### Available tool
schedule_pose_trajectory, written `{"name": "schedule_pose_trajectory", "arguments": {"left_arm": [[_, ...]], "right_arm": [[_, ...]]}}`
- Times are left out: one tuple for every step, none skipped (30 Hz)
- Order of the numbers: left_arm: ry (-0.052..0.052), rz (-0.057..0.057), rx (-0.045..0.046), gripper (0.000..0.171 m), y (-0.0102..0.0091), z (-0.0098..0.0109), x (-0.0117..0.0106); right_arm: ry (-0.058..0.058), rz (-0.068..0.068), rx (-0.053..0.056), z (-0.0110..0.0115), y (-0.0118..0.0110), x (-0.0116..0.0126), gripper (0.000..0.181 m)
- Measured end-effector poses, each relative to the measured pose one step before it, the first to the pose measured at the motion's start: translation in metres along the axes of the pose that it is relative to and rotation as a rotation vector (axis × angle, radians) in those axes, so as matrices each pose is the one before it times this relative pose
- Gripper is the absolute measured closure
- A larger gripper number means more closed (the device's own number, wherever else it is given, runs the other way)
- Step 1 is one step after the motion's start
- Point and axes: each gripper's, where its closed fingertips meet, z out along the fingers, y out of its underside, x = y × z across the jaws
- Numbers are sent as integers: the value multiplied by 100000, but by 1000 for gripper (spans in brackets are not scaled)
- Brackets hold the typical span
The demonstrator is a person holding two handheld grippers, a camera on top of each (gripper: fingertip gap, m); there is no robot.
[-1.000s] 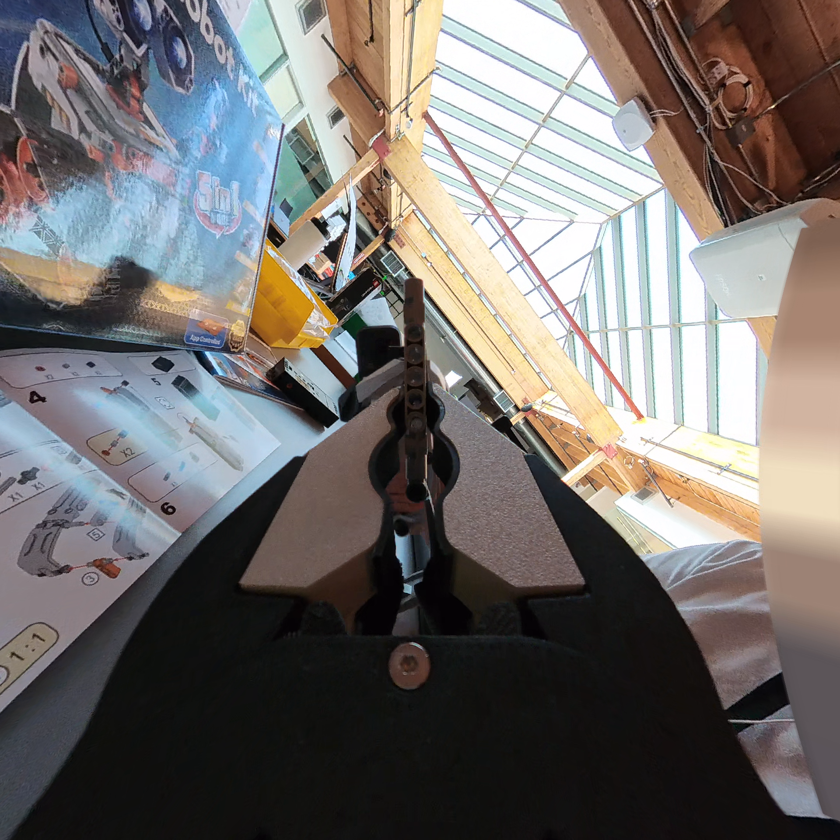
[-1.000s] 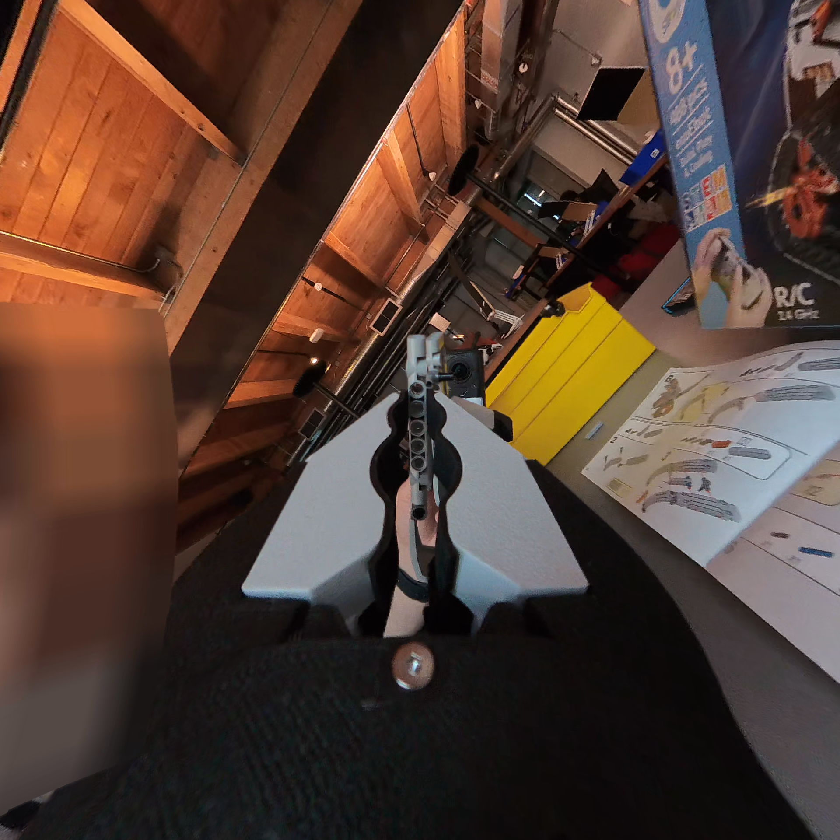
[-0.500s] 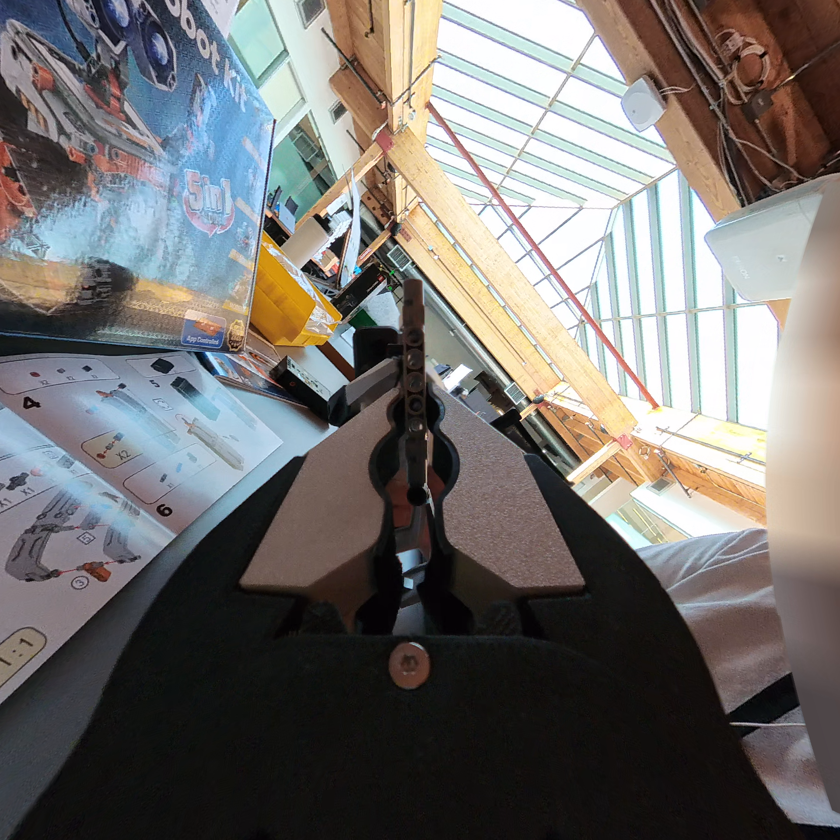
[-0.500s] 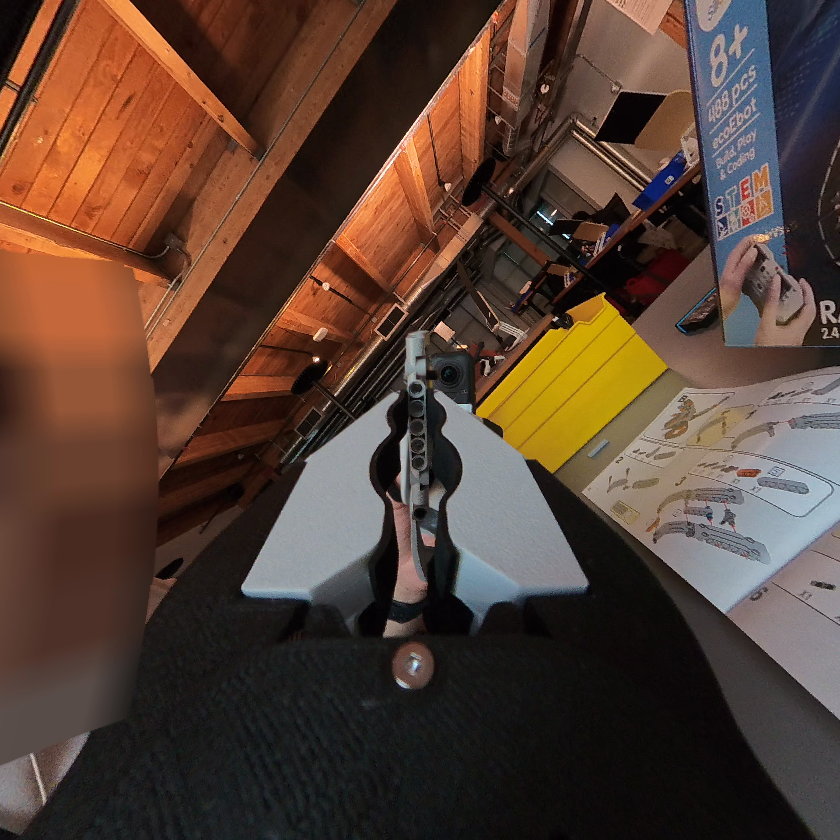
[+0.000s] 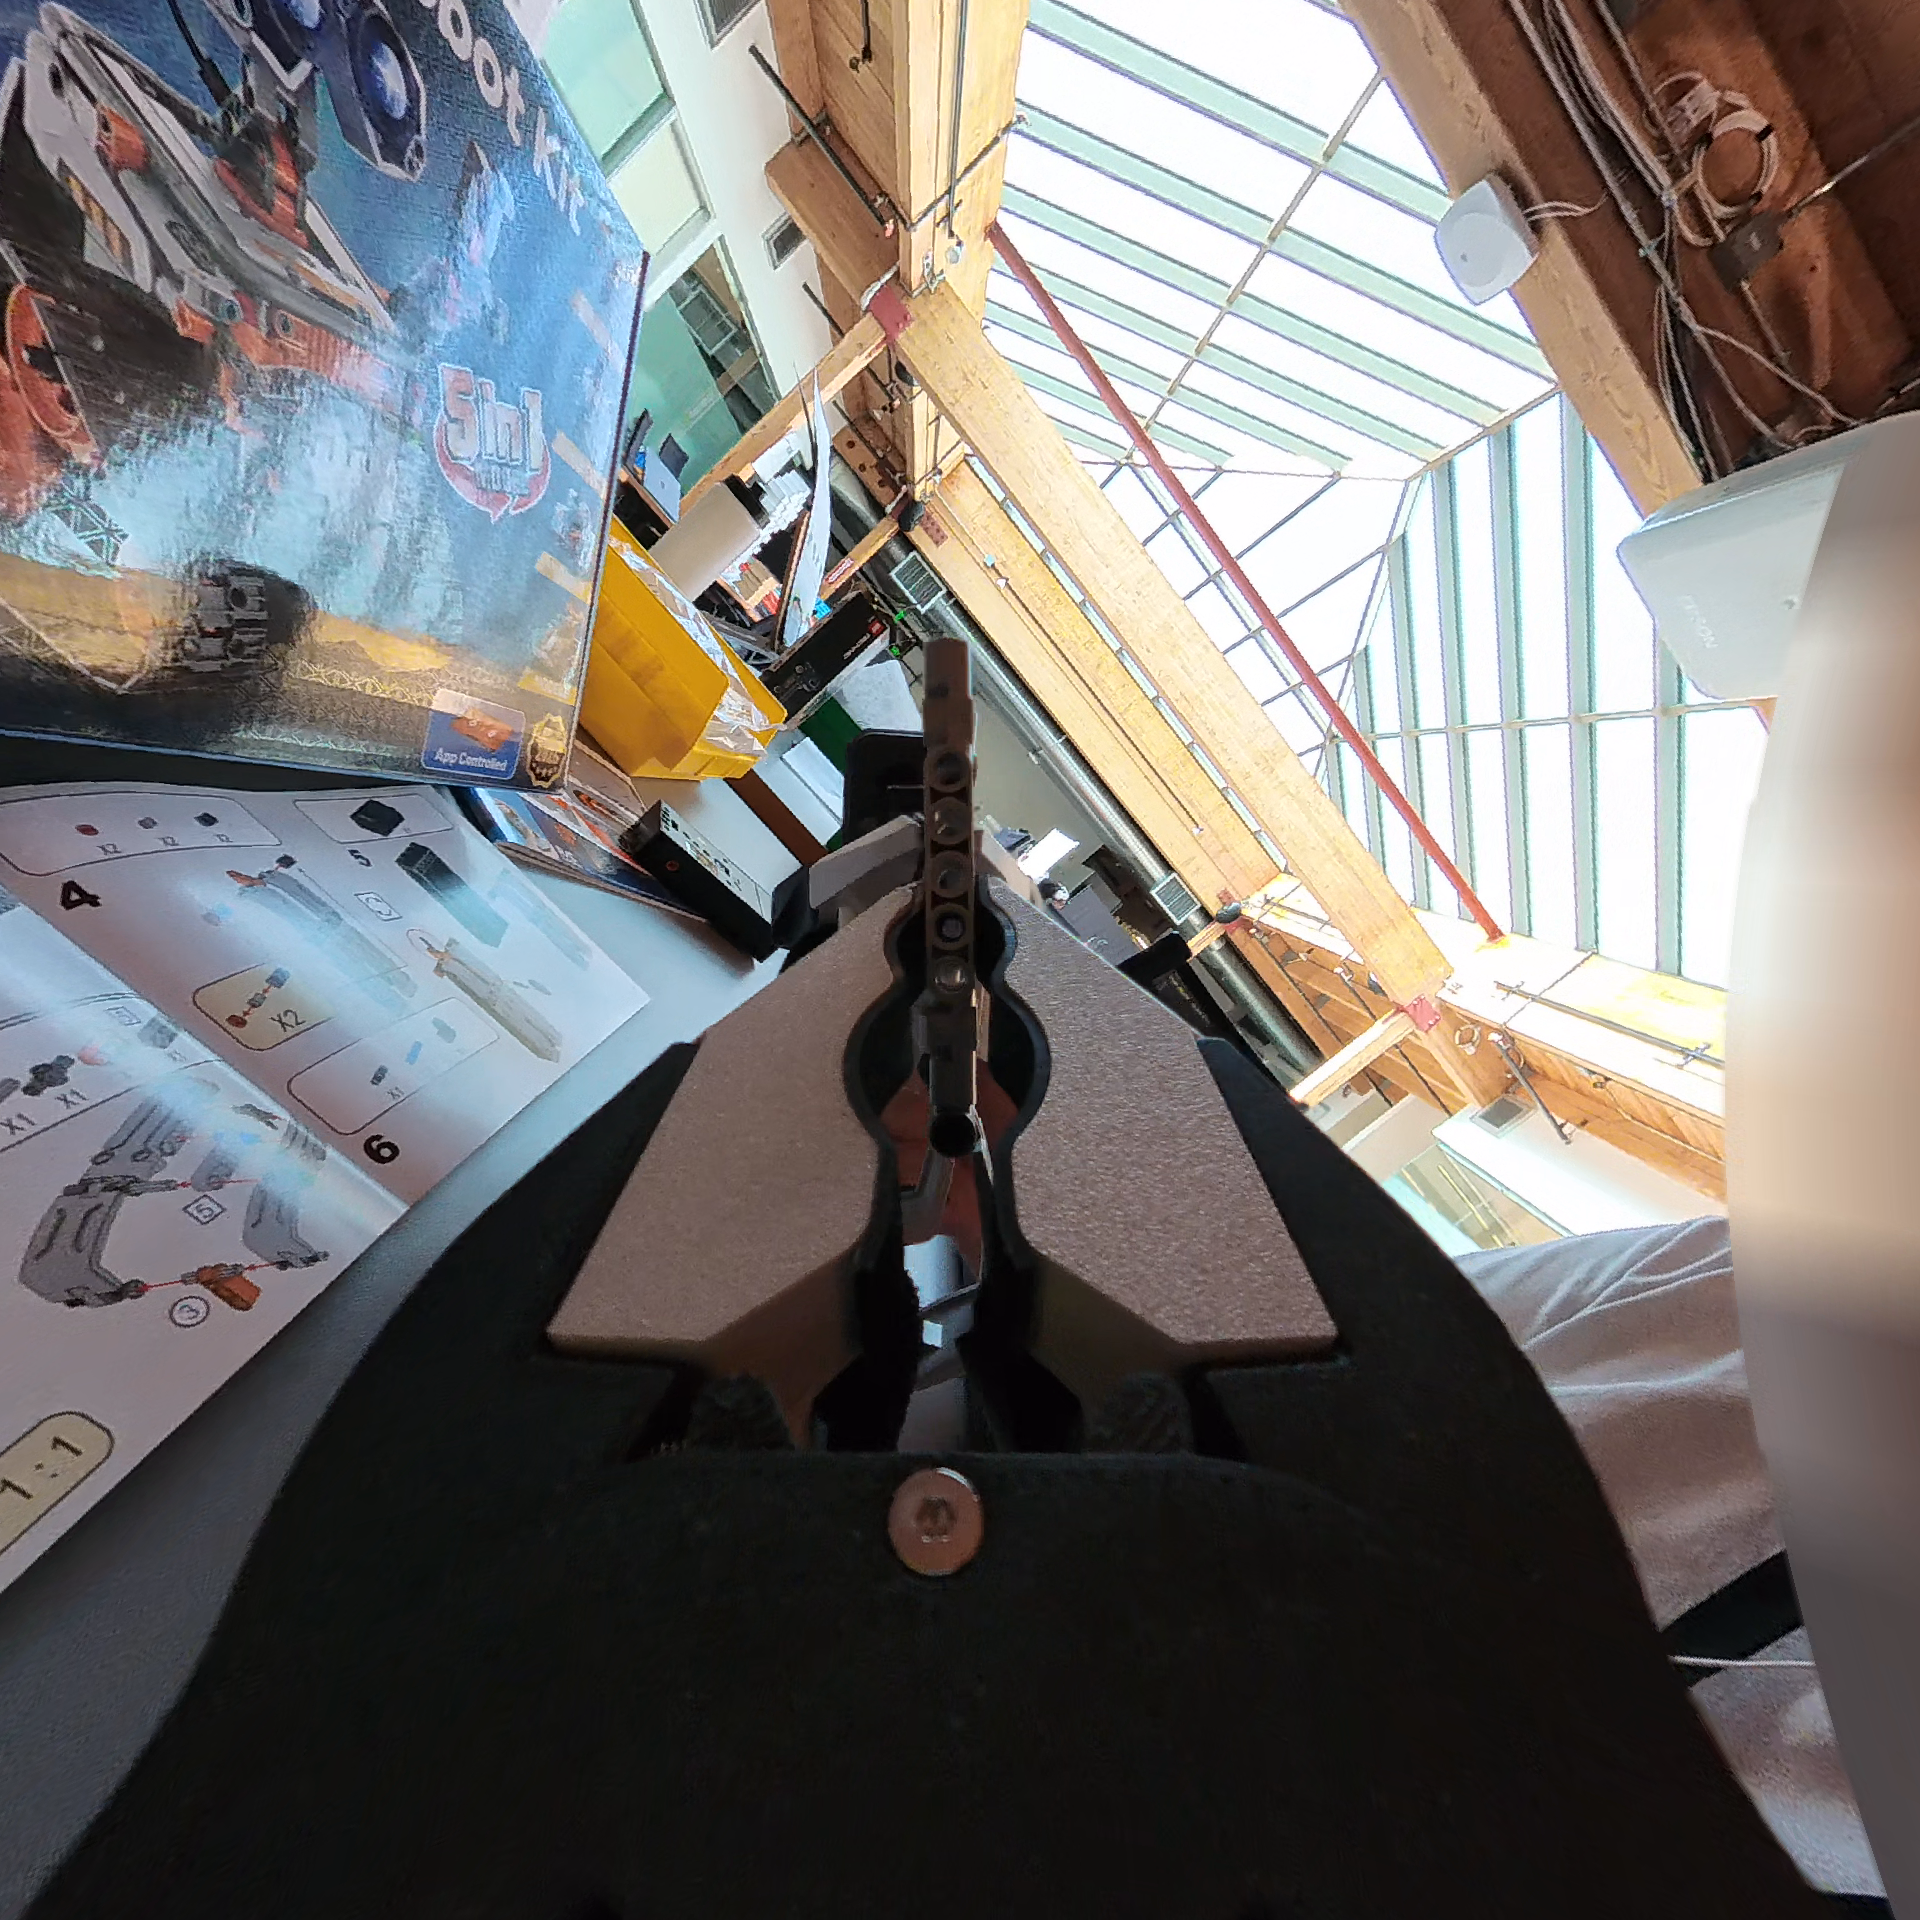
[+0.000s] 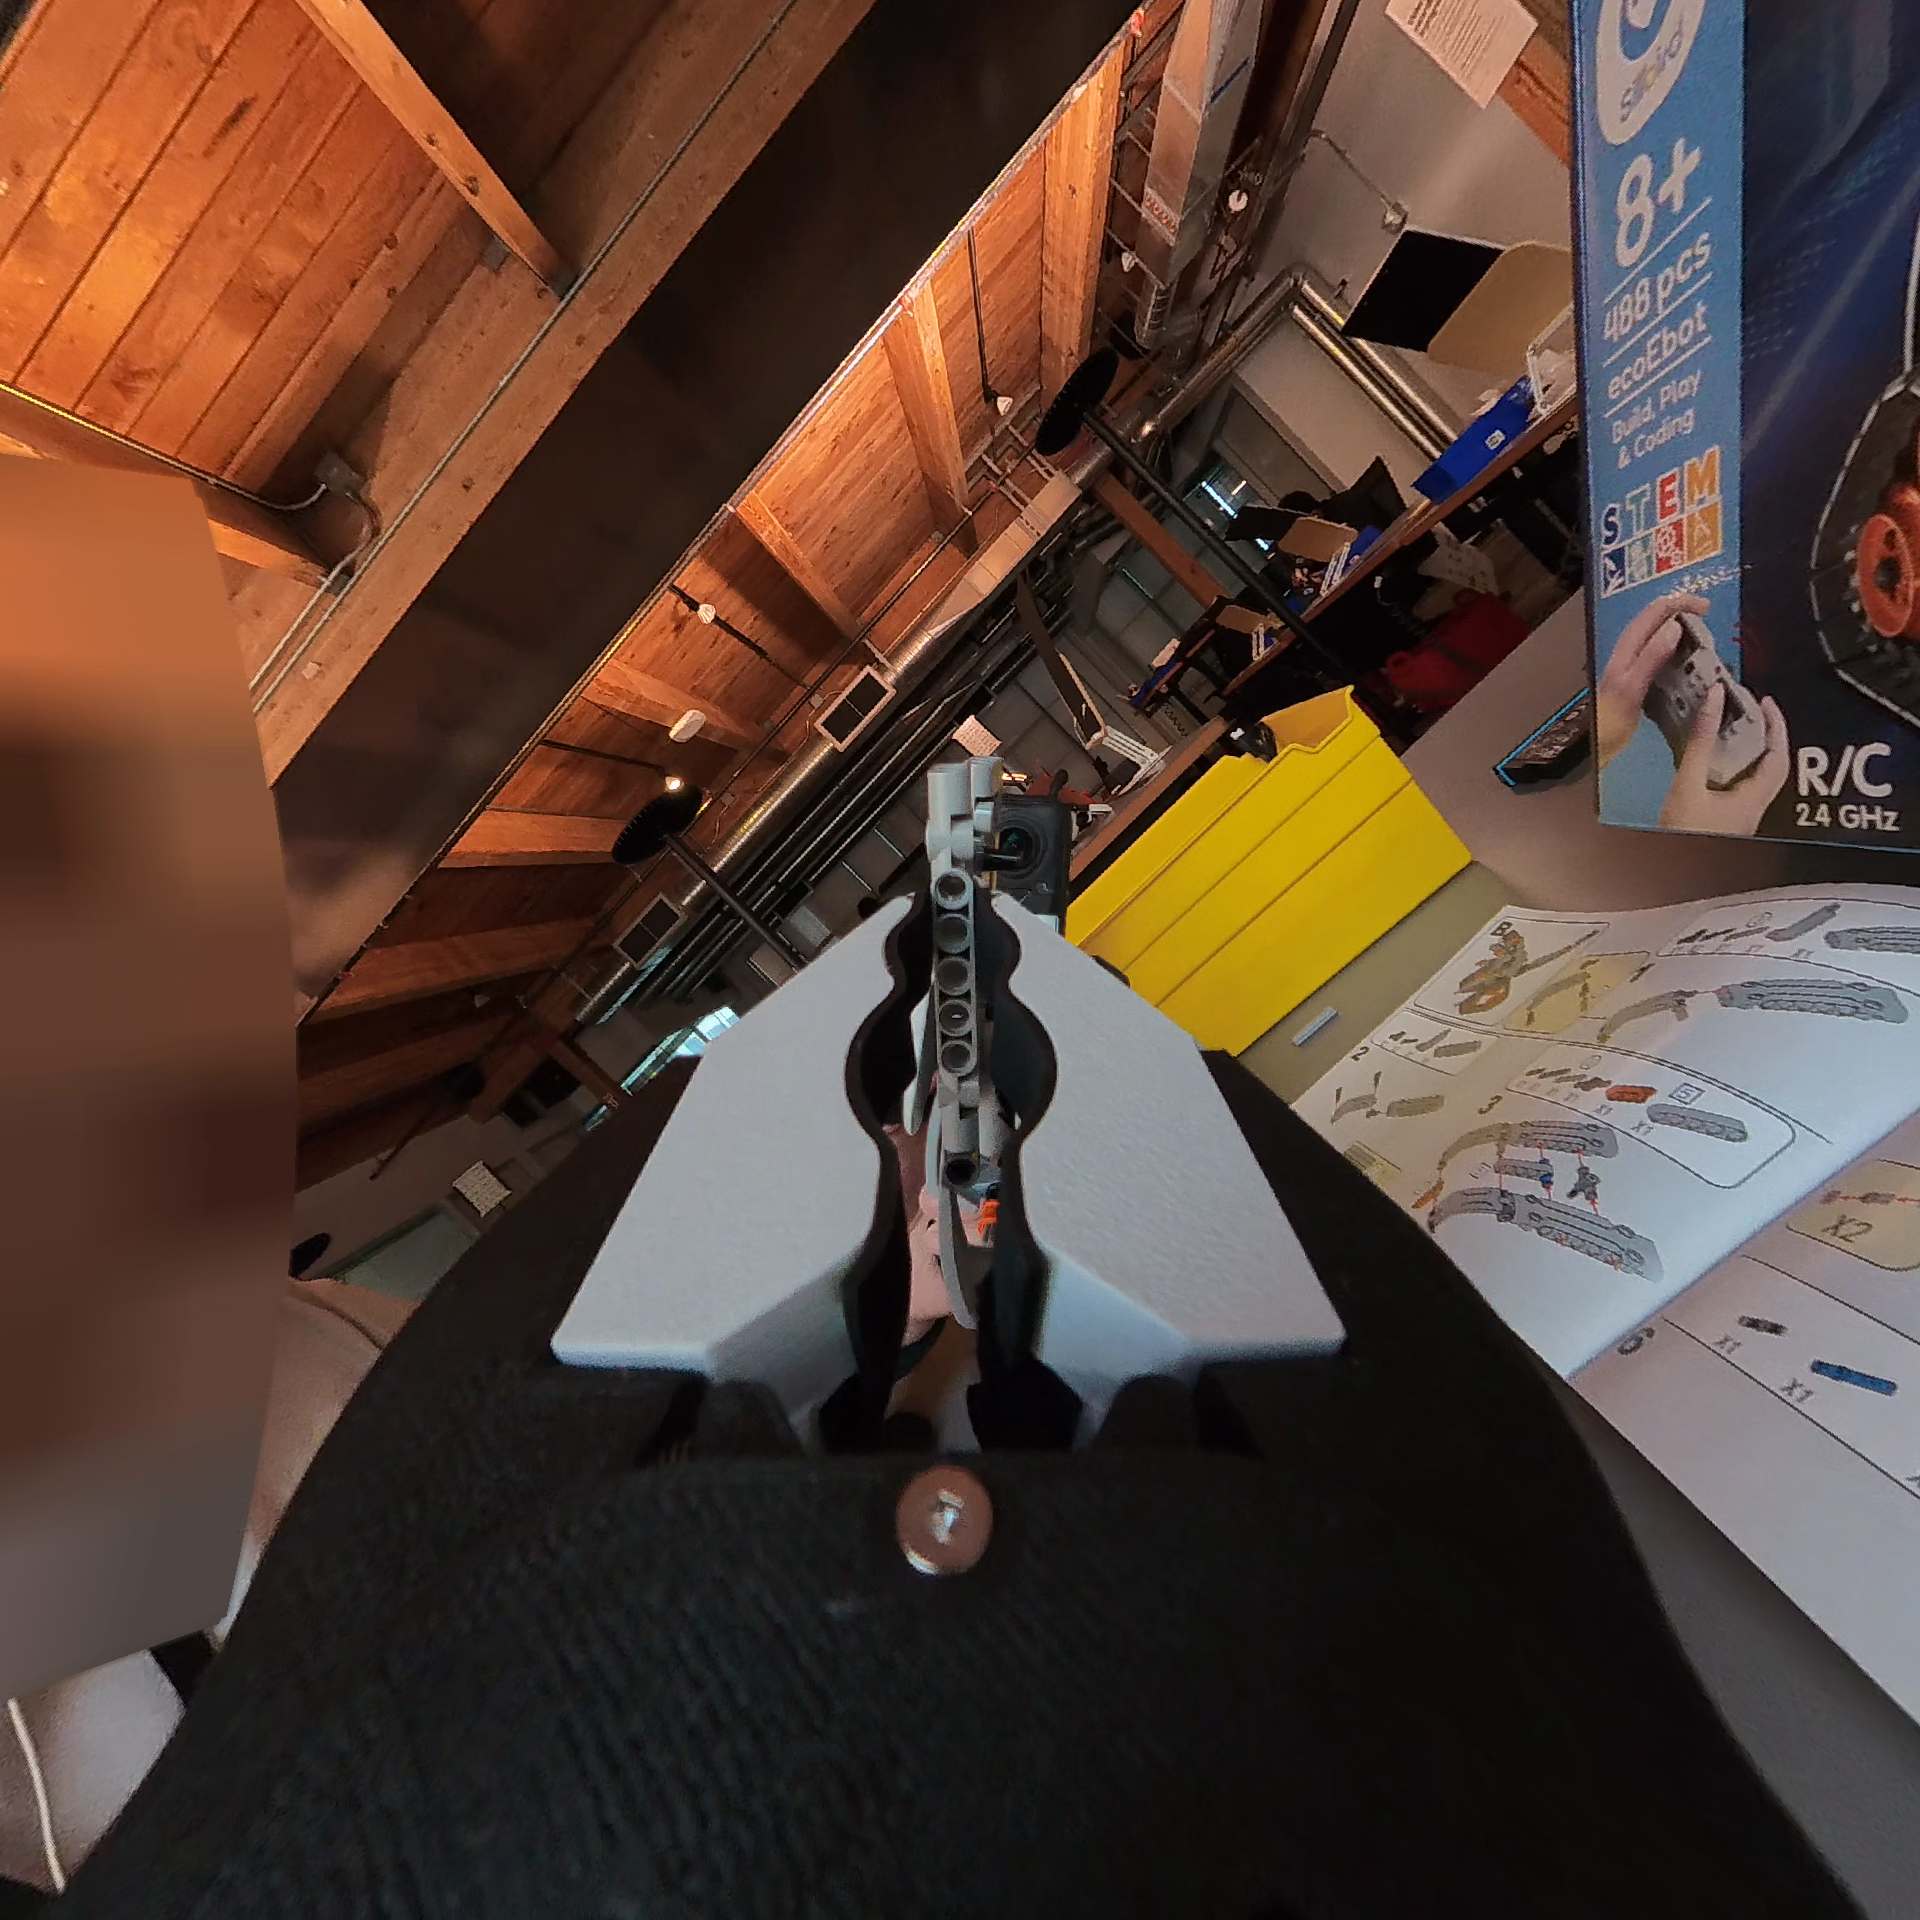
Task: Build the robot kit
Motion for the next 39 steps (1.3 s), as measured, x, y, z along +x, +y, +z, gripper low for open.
{"name": "schedule_pose_trajectory", "arguments": {"left_arm": [[-817, 1087, -168, 168, 29, 20, -51], [-770, 889, -400, 167, 70, 39, -62], [-64, 512, -386, 167, 71, 57, 21], [248, 137, -156, 167, 32, 40, 43], [-99, -68, -254, 167, 62, 24, -42], [-252, -174, -336, 167, 49, 14, -75], [-132, -182, -215, 167, 49, 7, -51], [6, -215, -219, 167, 24, -5, -20], [-215, -32, -316, 167, 20, -4, -27], [-490, 292, -387, 167, 38, -11, -67], [-258, 318, -411, 167, 32, 2, -22], [-7, 184, -371, 167, 39, 22, 28], [28, 160, -402, 167, 45, 29, 20], [-143, 217, -395, 167, 45, 8, -1], [-372, 375, -253, 167, 24, 9, -29], [-456, 496, -190, 167, 23, -10, -49], [-438, 353, -315, 167, 33, -17, -43], [-422, 99, -394, 167, 37, -13, -72], [-482, -62, -413, 167, 36, -24, -83], [-325, -150, -463, 167, 59, -22, -70], [-19, -235, -377, 167, 23, -20, -27], [10, -262, -278, 167, 20, -26, -21], [14, -216, -408, 167, 28, -22, -10], [6, -60, -836, 167, 80, 1, -1], [-260, 171, -1062, 167, 106, 18, -26], [-763, 448, -1305, 168, 138, 21, -80], [-1161, 748, -1484, 167, 156, 8, -121], [-1113, 993, -1319, 168, 121, -1, -95], [-983, 990, -1437, 168, 115, -7, -68], [-1160, 1032, -1527, 168, 114, -36, -89], [-1435, 1386, -1247, 168, 83, -42, -125], [-1366, 1376, -1180, 167, 86, -32, -129], [-725, 706, -1134, 168, 86, -27, -70], [229, 42, -572, 167, 46, -26, 22], [784, -589, -129, 168, 19, -3, 52], [852, -1108, -211, 167, 45, 5, 0], [769, -1256, -424, 167, 87, -1, -58], [825, -1352, -801, 167, 132, 3, -77], [1051, -1682, -1590, 167, 228, 27, -90]], "right_arm": [[153, -385, -715, 35, 114, -4, 177], [165, -463, -208, 57, 51, -26, 177], [-91, 14, -79, 66, 48, -39, 177], [5, 490, -340, 45, 83, 26, 177], [34, 447, 238, -4, 20, 59, 177], [-399, 489, 618, -32, -39, 1, 177], [-731, 777, 515, -10, -41, -51, 176], [-383, 545, 216, -8, 4, -21, 176], [15, 55, -85, -19, 28, 48, 176], [337, 22, -298, -27, 46, 95, 176], [591, 2, -123, -23, 17, 117, 176], [133, 202, 95, -32, -11, 67, 177], [-257, 564, 151, -26, -27, 8, 177], [-332, 584, 243, -27, -29, 10, 177], [-99, 551, 16, -14, 10, 54, 176], [-3, 541, -24, -17, 15, 68, 176], [-85, 746, -76, -9, 19, 64, 176], [135, 668, -252, -18, 37, 93, 176], [264, 320, -278, -15, 37, 100, 176], [272, 232, -227, -10, 32, 79, 176], [-75, 212, -465, 2, 56, 25, 176], [-104, 455, -1070, 10, 102, 17, 177], [156, 159, -1828, 32, 216, 36, 176], [85, 73, -479, -25, -1, 22, 176], [-84, 235, -709, -42, 30, 1, 176], [425, 71, -729, -50, 47, 70, 176], [832, -61, -690, -63, 50, 137, 177], [724, -133, -426, -39, 34, 86, 177], [455, 337, -499, 0, 60, 61, 177], [516, 729, -655, -6, 88, 92, 177], [693, 415, -608, 6, 117, 114, 177], [557, -55, -755, 20, 136, 86, 176], [450, -17, -431, -8, 83, 81, 176], [-164, 198, -690, -13, 86, -17, 176], [-453, 334, -320, 1, 34, -45, 176], [-223, 211, -208, -18, 30, 4, 176], [365, -21, -528, -38, 69, 95, 176], [516, -483, -832, -51, 97, 97, 176], [658, -623, -995, -49, 113, 98, 177]]}}
